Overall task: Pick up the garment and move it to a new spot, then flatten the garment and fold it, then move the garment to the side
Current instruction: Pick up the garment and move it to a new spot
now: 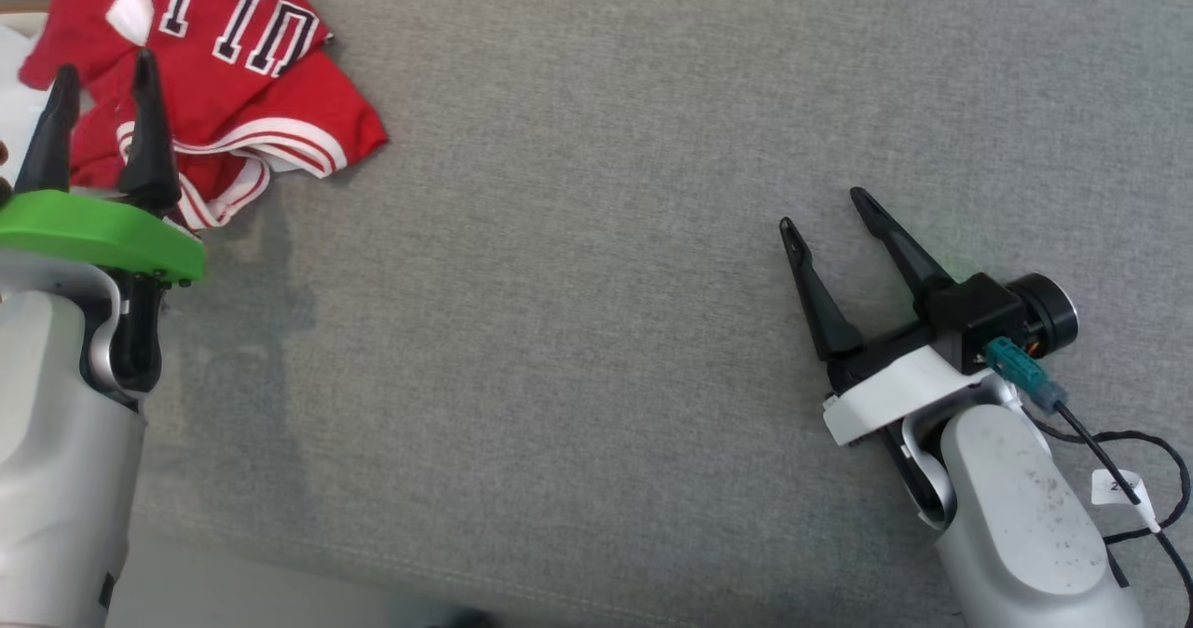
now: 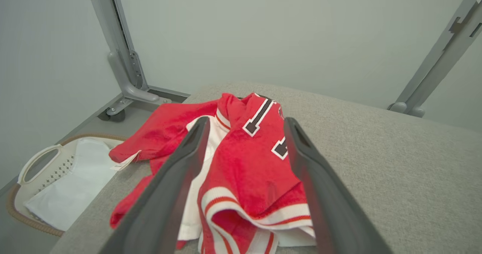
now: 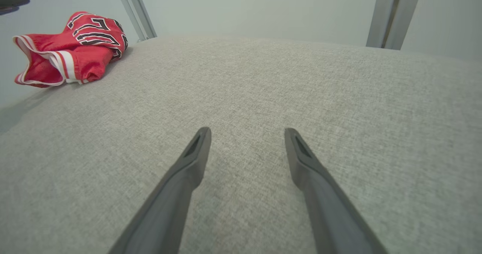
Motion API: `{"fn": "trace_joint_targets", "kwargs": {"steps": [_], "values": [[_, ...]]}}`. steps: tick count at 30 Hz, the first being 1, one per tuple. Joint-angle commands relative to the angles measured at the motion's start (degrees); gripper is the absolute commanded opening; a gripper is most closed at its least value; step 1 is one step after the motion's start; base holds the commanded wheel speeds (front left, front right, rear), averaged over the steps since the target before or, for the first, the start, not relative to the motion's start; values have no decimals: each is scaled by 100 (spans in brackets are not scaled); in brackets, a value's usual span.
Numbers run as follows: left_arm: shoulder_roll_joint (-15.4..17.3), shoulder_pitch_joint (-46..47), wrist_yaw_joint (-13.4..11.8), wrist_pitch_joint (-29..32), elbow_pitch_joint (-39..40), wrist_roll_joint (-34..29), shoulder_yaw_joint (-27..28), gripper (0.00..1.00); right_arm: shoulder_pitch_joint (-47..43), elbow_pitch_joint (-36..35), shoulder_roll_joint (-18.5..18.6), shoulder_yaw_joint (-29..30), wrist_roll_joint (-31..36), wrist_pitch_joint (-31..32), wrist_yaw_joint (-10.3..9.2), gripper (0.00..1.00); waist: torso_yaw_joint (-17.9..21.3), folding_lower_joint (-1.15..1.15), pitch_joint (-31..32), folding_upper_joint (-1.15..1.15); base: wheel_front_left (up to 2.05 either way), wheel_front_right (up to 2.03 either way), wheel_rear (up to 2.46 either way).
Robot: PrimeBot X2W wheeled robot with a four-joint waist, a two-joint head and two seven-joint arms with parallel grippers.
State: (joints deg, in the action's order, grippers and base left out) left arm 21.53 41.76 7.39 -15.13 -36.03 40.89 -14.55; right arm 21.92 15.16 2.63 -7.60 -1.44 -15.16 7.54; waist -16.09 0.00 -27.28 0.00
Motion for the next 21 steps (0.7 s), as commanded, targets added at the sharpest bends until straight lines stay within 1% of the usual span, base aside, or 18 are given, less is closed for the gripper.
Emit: {"fn": "trace_joint_targets", "kwargs": {"steps": [1, 7, 11, 12, 13, 14, 18, 21], "values": [[150, 168, 16, 0, -157, 177, -122, 100, 47, 29, 58, 29, 36, 4, -11, 100, 330, 0, -345, 0, 0, 0, 0], [316, 517, 16, 128, -1082, 844, -622, 100, 152, -5, 79, 23, 116, 9, -12, 100, 487, 0, -560, 0, 0, 0, 0], [308, 631, 16, 157, -1503, 1144, -862, 100, 175, 33, 101, 41, 127, 22, -17, 100, 527, 0, -591, 0, 0, 0, 0], [291, 634, 16, 143, -1572, 1193, -921, 76, 170, 48, 105, 48, 113, 25, -17, 100, 534, 0, -578, 0, 0, 0, 0], [299, 635, 16, 110, -1619, 1209, -986, 28, 158, 70, 112, 57, 92, 26, -18, 100, 539, 0, -548, 0, 0, 0, 0], [313, 637, 16, 91, -1628, 1211, -1052, 0, 146, 83, 116, 71, 65, 26, -18, 100, 541, 0, -521, 0, 0, 0, 0], [420, 640, 16, -6, -1464, 1101, -1206, 0, 79, 115, 106, 90, -26, 26, -17, 100, 556, 0, -315, 0, 0, 0, 0], [543, 629, 16, -7, -940, 921, -818, 0, 2, 78, 63, 100, -165, 16, -14, 100, 596, 0, -61, 0, 0, 0, 0]]}}
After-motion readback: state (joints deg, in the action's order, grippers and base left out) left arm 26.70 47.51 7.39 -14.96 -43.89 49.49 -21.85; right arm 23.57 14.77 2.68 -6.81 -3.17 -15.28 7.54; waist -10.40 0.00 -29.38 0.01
